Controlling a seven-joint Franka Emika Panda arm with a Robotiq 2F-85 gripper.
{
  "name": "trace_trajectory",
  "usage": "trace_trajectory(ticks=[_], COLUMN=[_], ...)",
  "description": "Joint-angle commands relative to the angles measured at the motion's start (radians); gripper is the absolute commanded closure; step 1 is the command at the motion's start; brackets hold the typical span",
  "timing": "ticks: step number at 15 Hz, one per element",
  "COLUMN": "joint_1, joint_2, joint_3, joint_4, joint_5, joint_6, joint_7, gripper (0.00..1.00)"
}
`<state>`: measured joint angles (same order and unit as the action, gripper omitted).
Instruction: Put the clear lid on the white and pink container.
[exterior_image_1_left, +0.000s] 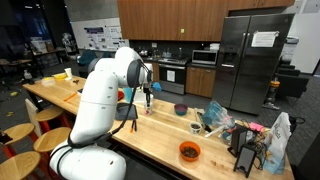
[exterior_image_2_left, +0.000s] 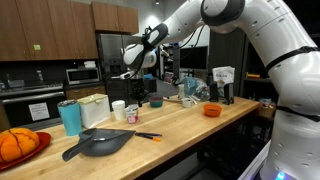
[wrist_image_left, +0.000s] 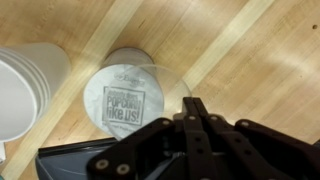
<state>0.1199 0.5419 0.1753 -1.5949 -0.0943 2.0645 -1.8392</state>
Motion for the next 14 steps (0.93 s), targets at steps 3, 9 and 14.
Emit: trace_trajectory(ticks=[3,9,14], joint_1=[0.012,0.019,0.023], joint_2=[0.032,0.057,0.073], joint_3=[-0.002,0.002,0.004], joint_4=[0.054,0.09,0.109], joint_5=[-0.026,-0.026,-0.02], joint_6=[-0.036,-0.04,-0.05], joint_7=[0.016,0.011,0.011], gripper=[1.0,1.0,0.73])
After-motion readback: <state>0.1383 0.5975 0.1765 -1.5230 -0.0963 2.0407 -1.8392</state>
